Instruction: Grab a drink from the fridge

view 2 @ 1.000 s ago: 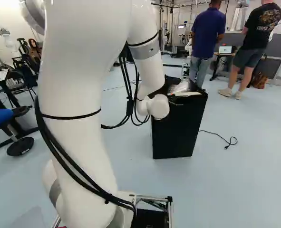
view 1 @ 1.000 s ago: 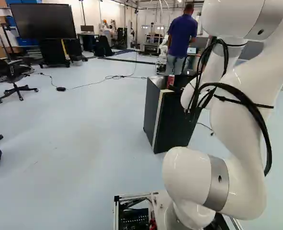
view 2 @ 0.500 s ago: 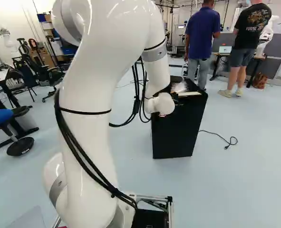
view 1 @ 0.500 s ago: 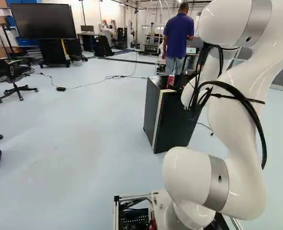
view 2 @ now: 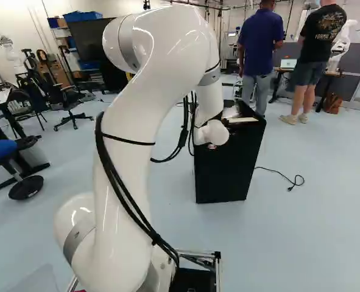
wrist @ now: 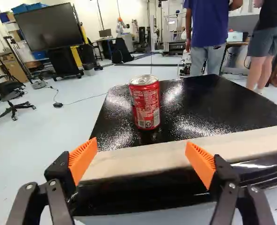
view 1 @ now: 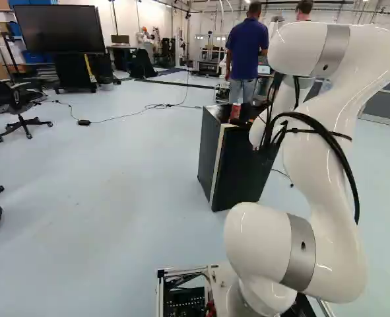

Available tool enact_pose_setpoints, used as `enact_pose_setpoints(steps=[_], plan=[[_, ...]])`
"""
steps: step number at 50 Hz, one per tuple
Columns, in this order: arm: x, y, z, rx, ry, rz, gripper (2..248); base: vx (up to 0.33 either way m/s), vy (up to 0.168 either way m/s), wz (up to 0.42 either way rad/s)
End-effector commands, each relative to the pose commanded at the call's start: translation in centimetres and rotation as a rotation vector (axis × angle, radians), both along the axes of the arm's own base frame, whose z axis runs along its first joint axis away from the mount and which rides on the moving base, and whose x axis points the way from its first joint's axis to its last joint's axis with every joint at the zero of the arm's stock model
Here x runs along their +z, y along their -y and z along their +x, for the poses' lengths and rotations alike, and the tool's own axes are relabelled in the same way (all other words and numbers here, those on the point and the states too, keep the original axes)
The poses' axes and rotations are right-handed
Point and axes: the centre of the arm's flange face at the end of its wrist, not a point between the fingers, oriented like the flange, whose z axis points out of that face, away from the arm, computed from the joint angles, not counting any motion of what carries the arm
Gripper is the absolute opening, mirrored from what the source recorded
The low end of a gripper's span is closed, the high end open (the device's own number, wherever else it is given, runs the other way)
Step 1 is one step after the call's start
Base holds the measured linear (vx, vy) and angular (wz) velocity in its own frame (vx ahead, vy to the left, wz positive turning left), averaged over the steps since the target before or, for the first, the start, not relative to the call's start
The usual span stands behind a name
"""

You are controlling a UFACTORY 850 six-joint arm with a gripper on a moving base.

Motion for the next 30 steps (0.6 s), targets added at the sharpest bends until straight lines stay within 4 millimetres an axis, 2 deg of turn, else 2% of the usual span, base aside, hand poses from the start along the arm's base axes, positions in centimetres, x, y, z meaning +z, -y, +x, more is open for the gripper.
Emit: enact_pose_setpoints(steps=[21, 30], plan=[[-0.7, 0.4, 3.9, 0.044, 0.026, -0.026, 247, 0.000, 0.000, 0.000], [-0.2, 0.5, 4.9, 0.052, 0.043, -0.036, 247, 0.000, 0.000, 0.000]])
